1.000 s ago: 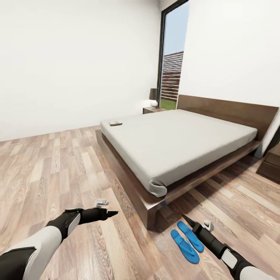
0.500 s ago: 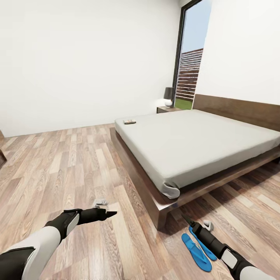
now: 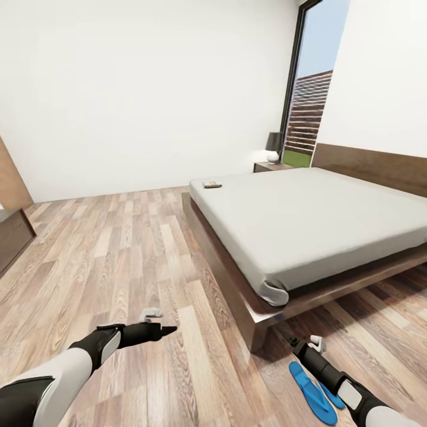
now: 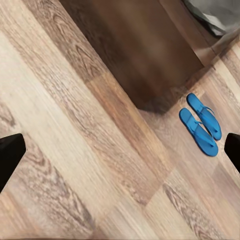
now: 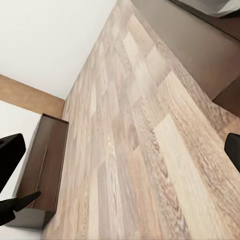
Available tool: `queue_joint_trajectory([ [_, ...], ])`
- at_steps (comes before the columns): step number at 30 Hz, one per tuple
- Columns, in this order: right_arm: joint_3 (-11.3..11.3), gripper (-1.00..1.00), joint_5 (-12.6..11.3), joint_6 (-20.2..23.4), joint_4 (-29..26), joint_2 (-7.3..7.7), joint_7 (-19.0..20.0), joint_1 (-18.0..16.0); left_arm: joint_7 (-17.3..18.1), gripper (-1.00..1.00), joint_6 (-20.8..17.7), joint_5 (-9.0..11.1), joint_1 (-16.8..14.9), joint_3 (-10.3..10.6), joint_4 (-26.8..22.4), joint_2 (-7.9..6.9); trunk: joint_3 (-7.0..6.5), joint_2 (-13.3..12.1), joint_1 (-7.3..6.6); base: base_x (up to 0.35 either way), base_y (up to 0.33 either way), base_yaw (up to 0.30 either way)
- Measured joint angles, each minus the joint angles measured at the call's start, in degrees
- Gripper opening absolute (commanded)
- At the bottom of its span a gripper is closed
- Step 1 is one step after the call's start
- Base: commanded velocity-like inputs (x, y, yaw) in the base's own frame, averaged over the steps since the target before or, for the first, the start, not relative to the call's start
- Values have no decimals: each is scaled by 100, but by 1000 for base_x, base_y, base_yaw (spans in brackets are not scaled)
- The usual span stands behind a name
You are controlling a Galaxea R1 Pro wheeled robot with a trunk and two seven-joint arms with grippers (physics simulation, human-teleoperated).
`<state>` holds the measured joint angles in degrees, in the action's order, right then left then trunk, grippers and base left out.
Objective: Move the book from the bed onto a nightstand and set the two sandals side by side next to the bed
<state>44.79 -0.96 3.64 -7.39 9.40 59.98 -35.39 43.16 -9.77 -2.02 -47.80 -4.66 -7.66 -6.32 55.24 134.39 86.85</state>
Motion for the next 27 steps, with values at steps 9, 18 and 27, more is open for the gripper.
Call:
queue_joint_trajectory([
  [9, 1, 100, 0, -5, 0, 0, -6, -1, -248, 100, 56, 122, 0, -10, 143, -22, -33, 0, 0, 0, 0, 105],
  [18, 1, 100, 0, -6, 1, 0, -7, -1, -286, 100, 59, 302, 1, -19, 247, -104, -96, 0, 0, 0, 0, 154],
  [27, 1, 100, 0, -12, 0, 0, -7, -1, -793, 100, 53, 680, 1, -12, 289, -105, -162, 0, 0, 0, 0, 161],
])
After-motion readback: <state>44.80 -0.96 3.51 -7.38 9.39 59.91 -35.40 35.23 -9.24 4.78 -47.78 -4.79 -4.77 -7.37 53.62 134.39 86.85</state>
